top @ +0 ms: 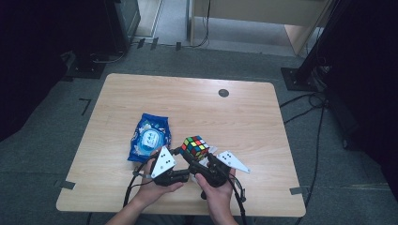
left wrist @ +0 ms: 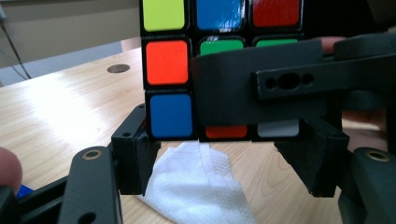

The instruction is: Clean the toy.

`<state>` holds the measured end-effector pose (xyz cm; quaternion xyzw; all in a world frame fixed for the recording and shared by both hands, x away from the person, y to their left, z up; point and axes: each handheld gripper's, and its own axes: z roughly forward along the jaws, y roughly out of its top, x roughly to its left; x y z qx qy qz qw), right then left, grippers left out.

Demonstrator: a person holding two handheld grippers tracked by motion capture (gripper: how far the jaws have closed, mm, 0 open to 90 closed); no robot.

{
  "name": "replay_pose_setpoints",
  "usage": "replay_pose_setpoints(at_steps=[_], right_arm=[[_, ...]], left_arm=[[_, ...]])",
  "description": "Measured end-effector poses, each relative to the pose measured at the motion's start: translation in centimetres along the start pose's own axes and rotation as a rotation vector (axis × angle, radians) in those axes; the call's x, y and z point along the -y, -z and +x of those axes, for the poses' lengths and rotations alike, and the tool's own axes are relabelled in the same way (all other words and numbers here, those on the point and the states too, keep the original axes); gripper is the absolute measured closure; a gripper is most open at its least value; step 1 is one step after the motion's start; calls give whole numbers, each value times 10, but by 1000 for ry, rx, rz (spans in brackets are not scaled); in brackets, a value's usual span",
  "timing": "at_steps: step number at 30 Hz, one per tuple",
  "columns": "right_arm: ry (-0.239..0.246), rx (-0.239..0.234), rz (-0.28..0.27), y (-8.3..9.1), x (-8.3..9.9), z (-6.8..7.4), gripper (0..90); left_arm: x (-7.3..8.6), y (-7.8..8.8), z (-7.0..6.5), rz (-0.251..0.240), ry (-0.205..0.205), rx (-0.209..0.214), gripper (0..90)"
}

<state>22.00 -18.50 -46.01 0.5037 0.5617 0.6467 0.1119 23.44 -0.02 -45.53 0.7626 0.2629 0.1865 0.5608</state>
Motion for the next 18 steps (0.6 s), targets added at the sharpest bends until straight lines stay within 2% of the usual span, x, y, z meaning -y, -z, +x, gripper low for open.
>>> replay_pose_setpoints(at_steps=[3,6,9,13,18], right_arm=[[-31,-8,3,0,1,-1,342],[-38,-19,1,1,1,-1,341],[-34,-36,-3,1,0,-2,340],[-33,-56,-5,1,-2,-3,317],[1,-79,-43,7,-11,-9,280]], left_arm=[[1,1,-1,-12,-9,-6,326],[1,2,-2,-24,-19,-5,338],[1,3,-2,-28,-35,-10,340],[1,4,2,-20,-24,1,341],[1,6,12,-4,-14,-12,342]])
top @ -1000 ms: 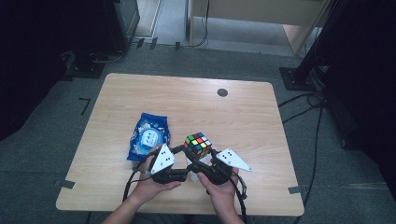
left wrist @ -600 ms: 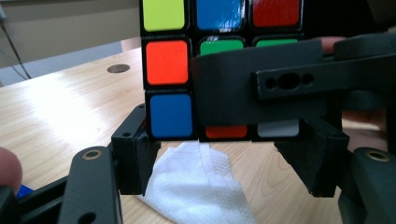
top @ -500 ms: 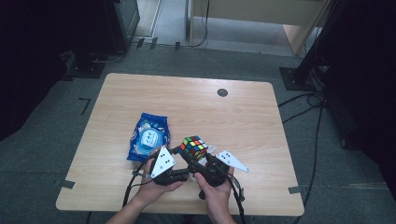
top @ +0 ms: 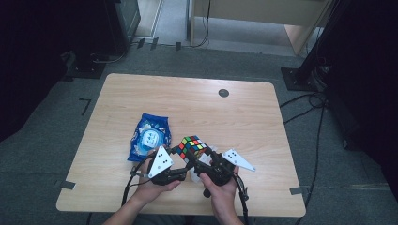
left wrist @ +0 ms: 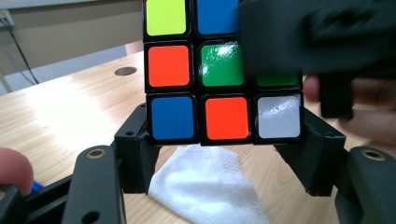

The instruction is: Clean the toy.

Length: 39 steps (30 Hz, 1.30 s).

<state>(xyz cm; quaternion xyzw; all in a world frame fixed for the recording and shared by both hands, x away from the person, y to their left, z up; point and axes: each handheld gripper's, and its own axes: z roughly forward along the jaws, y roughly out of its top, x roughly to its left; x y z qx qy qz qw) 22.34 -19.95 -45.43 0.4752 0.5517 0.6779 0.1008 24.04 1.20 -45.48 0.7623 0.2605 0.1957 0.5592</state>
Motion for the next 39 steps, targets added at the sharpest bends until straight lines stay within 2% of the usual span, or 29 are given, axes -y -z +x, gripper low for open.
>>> replay_pose_setpoints(at_steps=[4,7,8,9,12,15,21,30,35,39], right_arm=[[57,-29,-28,10,-13,-9,279],[94,-52,-17,15,-20,-22,288],[134,-39,-4,14,-21,-25,287],[197,-9,15,14,-21,-28,287],[415,57,75,10,-13,-33,286],[542,66,102,4,-3,-32,250],[819,71,127,-6,13,-18,197],[1079,109,117,-12,23,-3,179],[1190,142,77,-13,28,3,249],[1227,140,67,-14,31,6,317]], left_arm=[[-1,5,19,14,27,-18,342],[1,9,36,28,66,-37,342],[1,10,41,29,78,-42,342],[0,12,45,29,89,-41,342],[-4,17,52,30,102,-33,342],[-9,20,53,42,100,-12,342],[-16,20,50,88,105,56,342],[-20,14,38,147,79,135,342],[-19,10,34,183,72,169,341],[-18,7,31,202,67,187,341]])
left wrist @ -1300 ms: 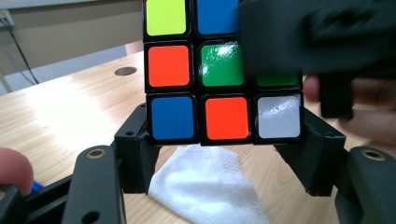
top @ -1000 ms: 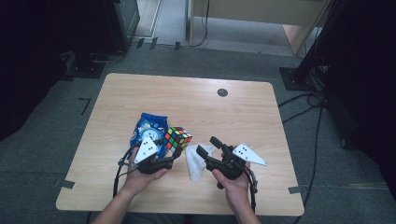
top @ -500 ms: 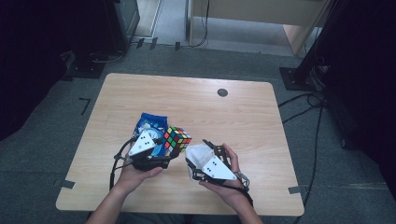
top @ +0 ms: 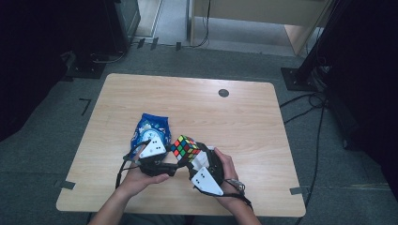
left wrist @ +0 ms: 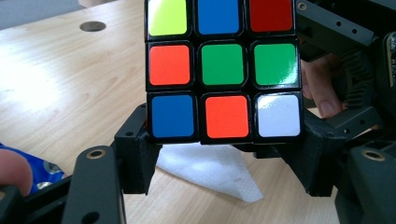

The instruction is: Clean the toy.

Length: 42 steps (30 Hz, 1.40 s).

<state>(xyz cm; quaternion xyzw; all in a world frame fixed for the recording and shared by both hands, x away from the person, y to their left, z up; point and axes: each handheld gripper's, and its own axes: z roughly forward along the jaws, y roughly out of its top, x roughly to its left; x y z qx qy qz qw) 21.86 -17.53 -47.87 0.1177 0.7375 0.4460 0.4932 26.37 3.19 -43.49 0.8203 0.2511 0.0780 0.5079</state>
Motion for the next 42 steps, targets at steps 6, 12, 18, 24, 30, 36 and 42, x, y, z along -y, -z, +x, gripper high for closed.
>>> replay_pose_setpoints(at_steps=[6,12,18,24,30,36,42], right_arm=[[-21,-24,11,0,0,0,348],[-85,-44,38,1,3,-5,349],[-200,-17,91,1,24,-23,349],[-340,65,117,11,43,-55,349],[-419,100,128,18,53,-67,349],[-448,93,138,23,56,-66,349],[-452,82,148,26,58,-62,349]], left_arm=[[0,-2,2,8,34,26,339],[-2,3,7,-68,100,64,305],[-4,19,18,-194,197,74,299],[5,-9,7,-105,176,33,314],[18,-59,-20,58,52,-104,364],[27,-90,-25,157,9,-215,466],[32,-110,-27,232,-19,-305,501]])
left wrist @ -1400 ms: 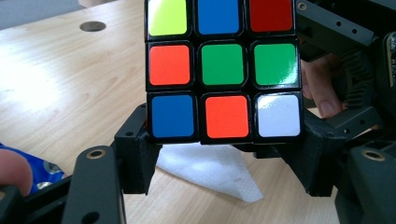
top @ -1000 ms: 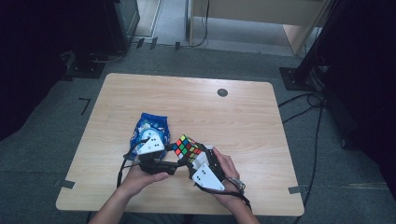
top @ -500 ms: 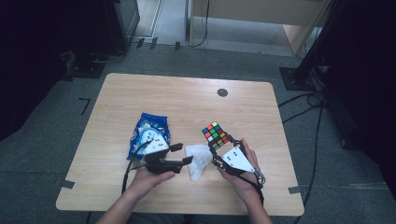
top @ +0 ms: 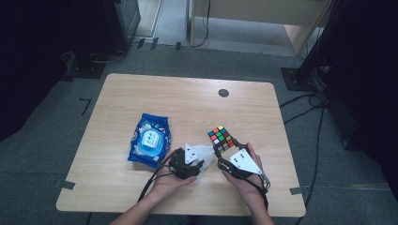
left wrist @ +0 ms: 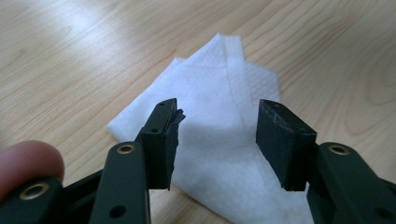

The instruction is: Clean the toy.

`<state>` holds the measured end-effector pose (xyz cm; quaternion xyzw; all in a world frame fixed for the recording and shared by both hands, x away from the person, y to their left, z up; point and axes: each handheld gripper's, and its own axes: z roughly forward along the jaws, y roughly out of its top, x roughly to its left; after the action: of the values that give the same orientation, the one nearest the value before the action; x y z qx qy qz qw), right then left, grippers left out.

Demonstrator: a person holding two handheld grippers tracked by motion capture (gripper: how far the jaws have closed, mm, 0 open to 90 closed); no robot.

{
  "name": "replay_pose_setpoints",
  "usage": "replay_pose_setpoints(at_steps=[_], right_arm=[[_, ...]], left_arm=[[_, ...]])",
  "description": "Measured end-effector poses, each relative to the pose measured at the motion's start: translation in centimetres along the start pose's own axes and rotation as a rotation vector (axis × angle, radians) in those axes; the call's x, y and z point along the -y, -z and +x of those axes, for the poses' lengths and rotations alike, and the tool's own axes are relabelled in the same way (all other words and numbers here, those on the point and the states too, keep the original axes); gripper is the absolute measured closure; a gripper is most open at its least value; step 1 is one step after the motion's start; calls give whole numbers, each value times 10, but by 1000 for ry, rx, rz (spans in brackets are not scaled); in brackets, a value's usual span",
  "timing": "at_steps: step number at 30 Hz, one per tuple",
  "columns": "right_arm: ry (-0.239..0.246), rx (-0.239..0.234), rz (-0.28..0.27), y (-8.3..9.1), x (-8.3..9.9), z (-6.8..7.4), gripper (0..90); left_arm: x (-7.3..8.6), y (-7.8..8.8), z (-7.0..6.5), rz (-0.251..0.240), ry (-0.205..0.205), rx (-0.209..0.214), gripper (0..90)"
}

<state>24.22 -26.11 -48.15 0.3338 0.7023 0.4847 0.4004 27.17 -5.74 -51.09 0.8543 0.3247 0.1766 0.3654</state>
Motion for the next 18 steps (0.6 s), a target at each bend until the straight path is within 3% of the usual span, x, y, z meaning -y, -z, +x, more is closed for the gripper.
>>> replay_pose_setpoints(at_steps=[5,9,10,12,16,18], right_arm=[[0,-4,6,2,1,1,349],[-5,-8,8,2,1,2,349],[-4,-10,6,2,1,2,349],[-8,-13,2,1,0,3,349],[-7,-27,0,0,-1,5,349],[-8,-39,2,-2,-1,7,349]], left_arm=[[0,-4,0,33,4,12,575],[3,-2,5,28,36,19,792],[4,-1,9,18,62,52,866],[5,4,15,-19,94,92,895],[-1,31,25,-143,131,104,900],[-5,48,33,-213,150,92,900]])
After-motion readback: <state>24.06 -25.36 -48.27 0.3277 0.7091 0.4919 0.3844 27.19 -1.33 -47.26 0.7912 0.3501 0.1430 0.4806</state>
